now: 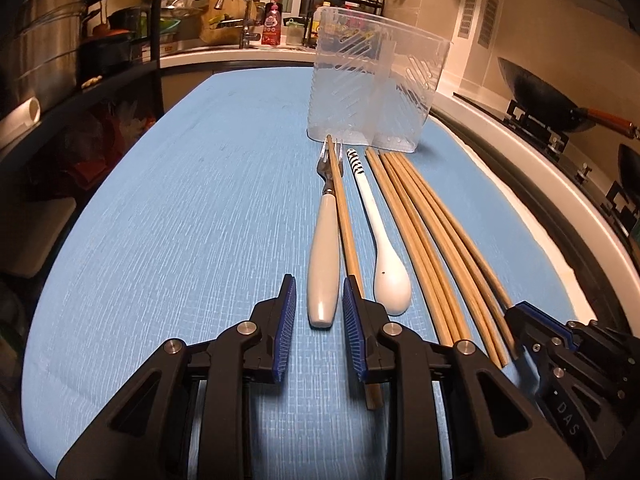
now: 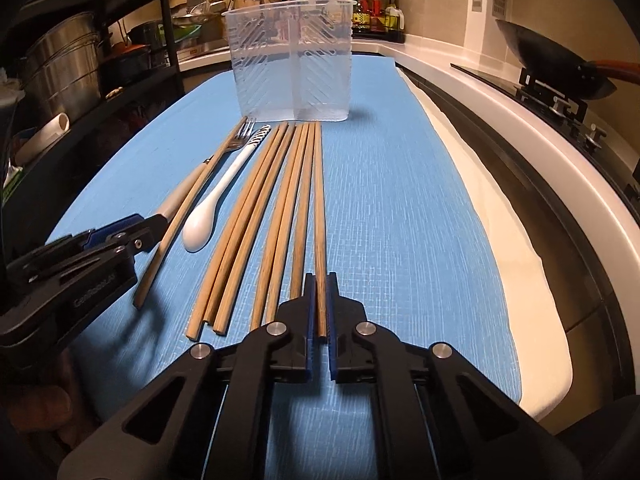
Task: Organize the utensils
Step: 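Grasp the white-handled fork with the left tool while the right tool grasps a wooden chopstick, then lift the fork with the left tool while the right tool holds the chopstick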
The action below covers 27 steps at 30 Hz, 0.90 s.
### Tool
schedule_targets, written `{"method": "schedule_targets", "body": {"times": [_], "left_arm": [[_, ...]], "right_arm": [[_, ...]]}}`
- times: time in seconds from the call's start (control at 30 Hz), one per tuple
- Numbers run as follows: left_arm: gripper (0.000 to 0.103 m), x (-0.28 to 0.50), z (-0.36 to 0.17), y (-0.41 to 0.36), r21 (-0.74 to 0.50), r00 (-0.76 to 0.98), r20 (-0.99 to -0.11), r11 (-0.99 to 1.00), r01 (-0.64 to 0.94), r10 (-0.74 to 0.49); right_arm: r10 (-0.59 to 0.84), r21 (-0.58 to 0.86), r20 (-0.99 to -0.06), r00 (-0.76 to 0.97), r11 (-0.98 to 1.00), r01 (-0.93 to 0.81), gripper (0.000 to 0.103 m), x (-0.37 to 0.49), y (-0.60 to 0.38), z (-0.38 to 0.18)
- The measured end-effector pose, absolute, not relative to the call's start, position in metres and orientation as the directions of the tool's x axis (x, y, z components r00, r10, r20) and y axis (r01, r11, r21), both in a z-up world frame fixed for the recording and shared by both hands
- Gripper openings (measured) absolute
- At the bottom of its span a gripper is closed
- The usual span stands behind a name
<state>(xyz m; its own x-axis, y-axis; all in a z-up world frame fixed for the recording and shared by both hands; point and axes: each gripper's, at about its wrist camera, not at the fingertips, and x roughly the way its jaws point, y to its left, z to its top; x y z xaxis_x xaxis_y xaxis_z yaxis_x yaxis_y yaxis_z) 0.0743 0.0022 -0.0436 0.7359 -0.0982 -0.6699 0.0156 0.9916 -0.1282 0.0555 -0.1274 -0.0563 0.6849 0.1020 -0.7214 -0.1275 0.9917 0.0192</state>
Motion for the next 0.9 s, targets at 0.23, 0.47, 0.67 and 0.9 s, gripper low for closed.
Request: {"method": "schedule_targets", "body": {"times": [0.23,0.47,0.67,0.9], "left_arm": [[0.017,0.069,-0.043,0.009,-0.101,0.738,-0.672,0.995,-0.019,-0.054],[0.017,0.036,-0.043,0.021,-0.084,0.750,-0.661,0.990,-0.110,0.027],[0.020,0.041,-0.045,0.023,-0.091,0.769,-0.638,0.987,-0.129,0.041],[0.022,0.049,-0.047,0.022,-0.086,0.785,-0.617,0.986,-0.146,0.063]], "right_arm": [[0.076,0.001,-0.721,0.689,0.994,-0.109,0.005,0.055,-0.130,-0.055],[0.018,0.013,-0.733,0.680,1.000,-0.012,0.006,0.052,-0.149,-0.054],[-0.004,-0.023,-0.723,0.691,1.000,-0.017,0.007,0.052,-0.143,-0.055],[-0.001,-0.013,-0.719,0.695,1.000,-0.012,0.008,0.052,-0.144,-0.056]]}}
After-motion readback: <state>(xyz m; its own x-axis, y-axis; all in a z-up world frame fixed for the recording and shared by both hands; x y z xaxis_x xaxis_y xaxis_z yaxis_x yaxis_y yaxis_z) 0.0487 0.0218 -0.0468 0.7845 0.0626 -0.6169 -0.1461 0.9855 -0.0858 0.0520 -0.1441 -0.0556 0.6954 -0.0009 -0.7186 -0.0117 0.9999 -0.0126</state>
